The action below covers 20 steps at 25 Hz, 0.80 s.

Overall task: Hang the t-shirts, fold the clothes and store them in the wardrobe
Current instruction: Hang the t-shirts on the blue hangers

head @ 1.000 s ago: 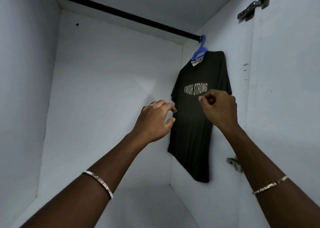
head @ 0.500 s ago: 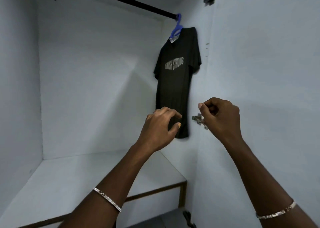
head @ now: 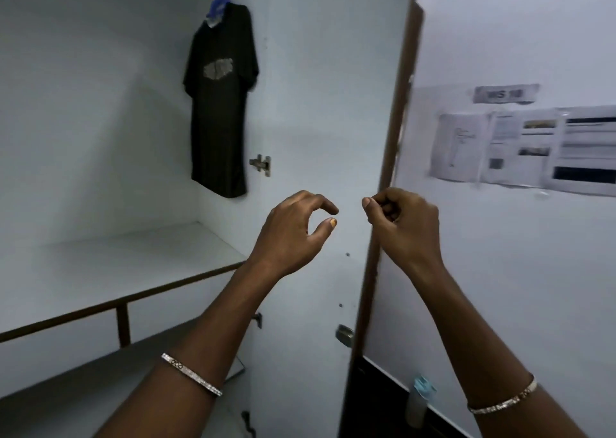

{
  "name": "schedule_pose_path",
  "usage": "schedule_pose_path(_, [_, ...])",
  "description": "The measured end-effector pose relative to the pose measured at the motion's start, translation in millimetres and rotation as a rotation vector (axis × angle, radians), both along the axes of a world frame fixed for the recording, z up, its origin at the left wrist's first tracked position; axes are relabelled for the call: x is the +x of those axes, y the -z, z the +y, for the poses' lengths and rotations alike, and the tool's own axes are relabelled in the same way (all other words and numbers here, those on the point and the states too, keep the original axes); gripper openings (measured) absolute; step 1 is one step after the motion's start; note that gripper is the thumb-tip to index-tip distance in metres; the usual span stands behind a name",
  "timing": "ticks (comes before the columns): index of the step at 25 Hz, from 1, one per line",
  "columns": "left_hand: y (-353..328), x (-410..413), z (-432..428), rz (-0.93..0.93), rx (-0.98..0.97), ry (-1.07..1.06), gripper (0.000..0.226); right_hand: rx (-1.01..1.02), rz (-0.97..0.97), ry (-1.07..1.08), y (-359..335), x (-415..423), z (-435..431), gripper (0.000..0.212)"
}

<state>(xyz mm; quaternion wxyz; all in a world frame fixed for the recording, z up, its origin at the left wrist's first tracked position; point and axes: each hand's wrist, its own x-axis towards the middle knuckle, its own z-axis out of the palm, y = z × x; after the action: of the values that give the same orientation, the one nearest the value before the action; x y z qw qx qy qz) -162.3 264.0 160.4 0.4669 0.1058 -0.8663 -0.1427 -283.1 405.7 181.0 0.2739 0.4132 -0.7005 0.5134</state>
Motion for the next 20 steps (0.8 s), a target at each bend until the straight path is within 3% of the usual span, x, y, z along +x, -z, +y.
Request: schedule_pose_path(20, [44, -153, 406, -0.081, 0.086, 0.939, 0.013, -0.046, -0.172, 0.810, 66, -11, 438, 0.021])
